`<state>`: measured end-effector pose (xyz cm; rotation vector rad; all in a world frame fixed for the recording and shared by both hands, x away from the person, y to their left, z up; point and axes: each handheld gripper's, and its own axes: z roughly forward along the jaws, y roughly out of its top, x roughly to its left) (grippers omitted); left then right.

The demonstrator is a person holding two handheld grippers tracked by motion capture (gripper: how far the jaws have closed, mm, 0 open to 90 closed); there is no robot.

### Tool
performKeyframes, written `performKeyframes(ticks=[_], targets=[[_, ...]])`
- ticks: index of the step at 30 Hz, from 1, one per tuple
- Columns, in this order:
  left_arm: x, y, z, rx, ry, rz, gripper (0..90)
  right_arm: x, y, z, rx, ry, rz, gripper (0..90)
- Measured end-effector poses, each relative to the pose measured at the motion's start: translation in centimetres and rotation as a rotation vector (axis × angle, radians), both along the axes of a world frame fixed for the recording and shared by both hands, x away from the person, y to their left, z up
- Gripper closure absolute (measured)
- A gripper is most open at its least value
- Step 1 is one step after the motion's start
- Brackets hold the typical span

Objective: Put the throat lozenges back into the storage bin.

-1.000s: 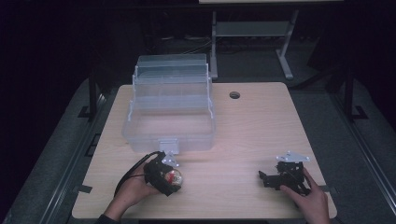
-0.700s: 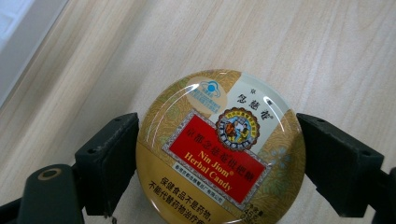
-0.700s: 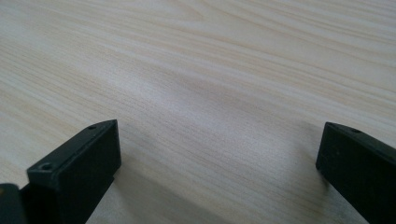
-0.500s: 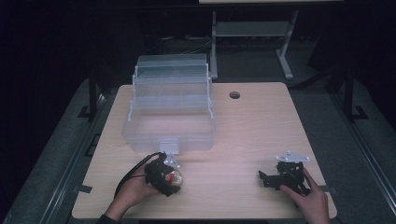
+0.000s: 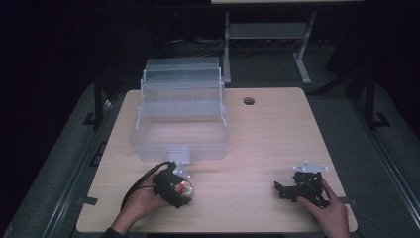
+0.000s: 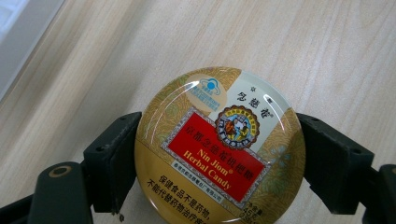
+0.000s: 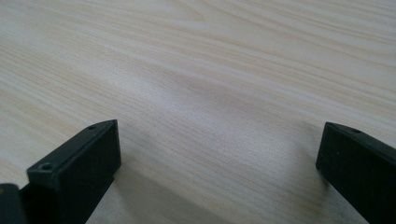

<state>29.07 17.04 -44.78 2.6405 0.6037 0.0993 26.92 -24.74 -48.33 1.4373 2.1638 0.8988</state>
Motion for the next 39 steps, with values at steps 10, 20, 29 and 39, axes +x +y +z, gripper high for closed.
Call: performKeyframes(ticks=[10,20,29,39], targets=[[0.0,0.1,0.1,-0.014,0.010,0.010,19.4,0.0,0.0,0.0,0.000,0.000,0.000,0.0],[-0.1,0.4,0.6,-0.027,0.010,0.010,19.4,0.0,0.0,0.0,0.000,0.000,0.000,0.0],[-0.1,0.7,1.6,-0.044,0.005,0.005,19.4,0.0,0.0,0.0,0.000,0.000,0.000,0.0],[-0.2,0.9,2.7,-0.053,-0.009,0.005,19.4,0.0,0.0,0.0,0.000,0.000,0.000,0.0]])
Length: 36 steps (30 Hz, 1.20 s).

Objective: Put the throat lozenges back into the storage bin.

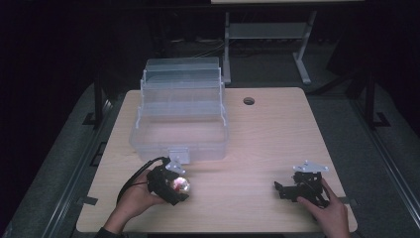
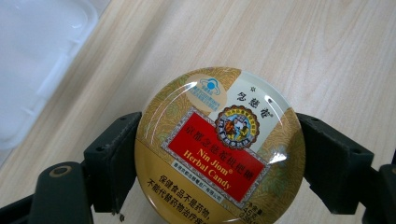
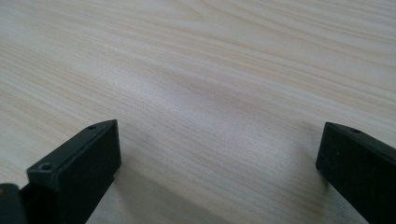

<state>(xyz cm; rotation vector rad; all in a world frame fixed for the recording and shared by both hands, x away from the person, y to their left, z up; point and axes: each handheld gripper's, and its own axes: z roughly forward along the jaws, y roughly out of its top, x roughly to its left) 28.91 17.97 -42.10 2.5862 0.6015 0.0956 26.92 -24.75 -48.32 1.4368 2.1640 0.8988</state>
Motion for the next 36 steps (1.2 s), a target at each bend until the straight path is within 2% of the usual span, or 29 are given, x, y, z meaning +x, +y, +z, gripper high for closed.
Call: performKeyframes(ticks=[14,25,36], targets=[[0.2,0.1,1.4,-0.011,-0.011,0.007,19.5,0.0,0.0,0.0,0.000,0.000,0.000,0.0],[0.3,-0.3,2.2,-0.006,-0.009,-0.017,19.5,0.0,0.0,0.0,0.000,0.000,0.000,0.0],[0.9,-0.3,3.5,-0.008,-0.018,-0.006,19.5,0.0,0.0,0.0,0.000,0.000,0.000,0.0]])
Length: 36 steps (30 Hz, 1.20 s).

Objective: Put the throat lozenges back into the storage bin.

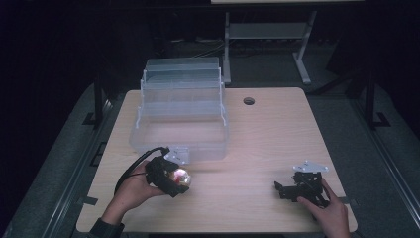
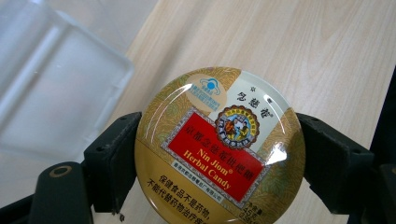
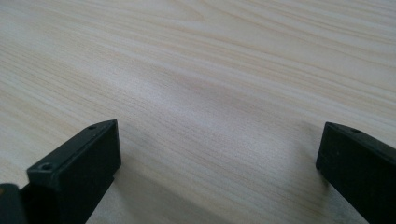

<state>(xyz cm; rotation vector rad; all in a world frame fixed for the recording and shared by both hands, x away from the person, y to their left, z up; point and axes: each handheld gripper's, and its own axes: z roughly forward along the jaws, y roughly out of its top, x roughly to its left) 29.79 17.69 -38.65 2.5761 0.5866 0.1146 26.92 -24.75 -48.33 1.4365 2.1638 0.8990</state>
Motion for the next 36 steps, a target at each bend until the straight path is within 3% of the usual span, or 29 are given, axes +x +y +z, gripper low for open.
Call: performKeyframes(ticks=[17,36], targets=[[0.7,0.4,1.6,0.004,-0.016,0.004,19.5,0.0,0.0,0.0,0.000,0.000,0.000,0.0],[2.3,1.7,4.2,-0.013,-0.037,0.054,19.5,0.0,0.0,0.0,0.002,0.001,0.000,0.0]])
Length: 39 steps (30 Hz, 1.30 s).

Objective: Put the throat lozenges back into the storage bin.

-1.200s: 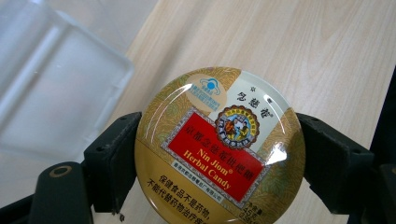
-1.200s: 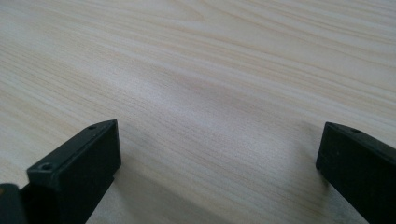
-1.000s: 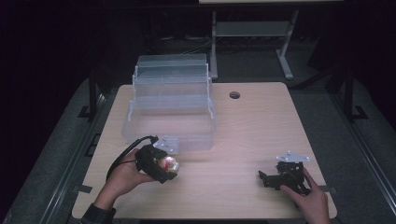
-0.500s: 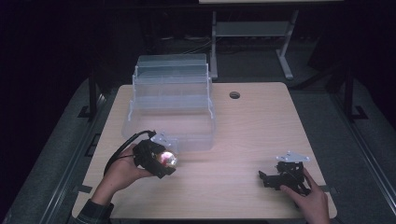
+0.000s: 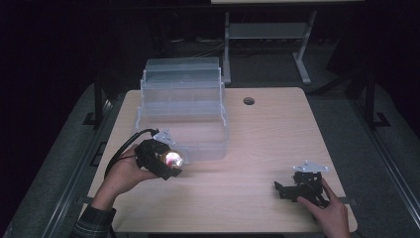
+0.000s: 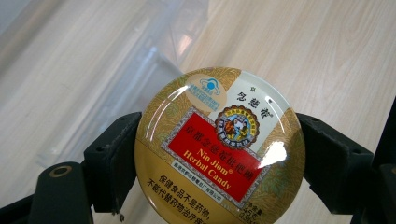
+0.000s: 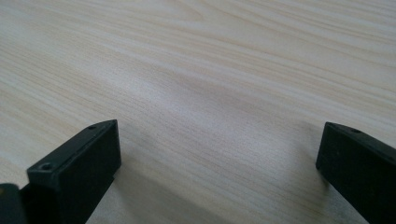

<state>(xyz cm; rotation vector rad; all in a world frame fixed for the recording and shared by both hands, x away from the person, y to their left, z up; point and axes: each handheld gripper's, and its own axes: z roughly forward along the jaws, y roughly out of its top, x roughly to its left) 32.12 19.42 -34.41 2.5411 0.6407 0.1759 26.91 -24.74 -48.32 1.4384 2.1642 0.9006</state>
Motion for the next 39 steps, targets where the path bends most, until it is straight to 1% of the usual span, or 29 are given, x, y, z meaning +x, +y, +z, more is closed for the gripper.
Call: performKeyframes(ticks=[1,5,10,14,19,21,23,34,36,39], targets=[[0.1,0.1,0.1,-0.002,-0.003,0.010,19.5,0.0,0.0,0.0,0.000,0.000,0.000,0.0],[0.6,0.4,0.5,-0.007,-0.004,0.023,19.5,0.0,0.0,0.0,0.000,0.000,0.001,0.0],[1.3,0.8,1.0,-0.004,-0.012,0.046,19.5,0.0,0.0,0.0,0.000,0.000,0.000,0.0],[1.9,1.0,1.3,0.004,-0.017,0.051,19.5,0.0,0.0,0.0,-0.001,-0.002,-0.001,0.0],[2.5,1.1,1.5,0.002,-0.014,0.064,19.5,0.0,0.0,0.0,-0.001,-0.002,-0.001,0.0],[2.7,1.1,1.6,0.004,-0.019,0.064,19.5,0.0,0.0,0.0,-0.001,-0.002,-0.001,0.0],[3.2,1.3,1.8,0.003,-0.022,0.081,19.5,0.0,0.0,0.0,-0.001,-0.001,0.000,0.0],[4.9,1.9,1.5,0.014,-0.016,0.121,19.5,0.0,0.0,0.0,-0.002,-0.001,0.000,0.0],[5.1,2.0,1.4,0.008,-0.009,0.129,19.5,0.0,0.0,0.0,-0.002,-0.001,0.000,0.0],[5.5,2.4,1.4,0.017,-0.009,0.138,19.5,0.0,0.0,0.0,-0.001,0.000,0.000,0.0]])
